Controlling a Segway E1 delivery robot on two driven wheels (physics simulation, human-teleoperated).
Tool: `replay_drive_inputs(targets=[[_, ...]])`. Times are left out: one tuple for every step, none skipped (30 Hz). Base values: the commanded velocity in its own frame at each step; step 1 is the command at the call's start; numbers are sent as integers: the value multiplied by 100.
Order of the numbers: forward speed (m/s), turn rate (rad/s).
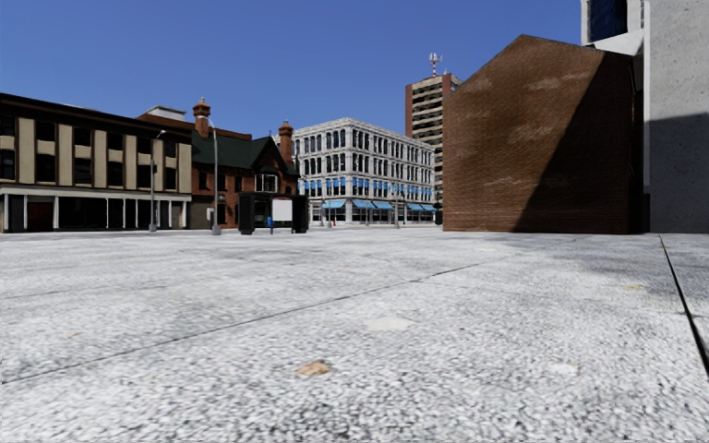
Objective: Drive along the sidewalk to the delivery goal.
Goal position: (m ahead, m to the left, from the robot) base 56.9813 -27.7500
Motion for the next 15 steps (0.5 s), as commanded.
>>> replay_drive_inputs(targets=[[200,0],[200,0],[200,0],[200,0],[200,0],[200,0],[200,0],[200,0],[200,0],[200,0],[200,0],[200,0],[200,0],[200,0],[200,0]])
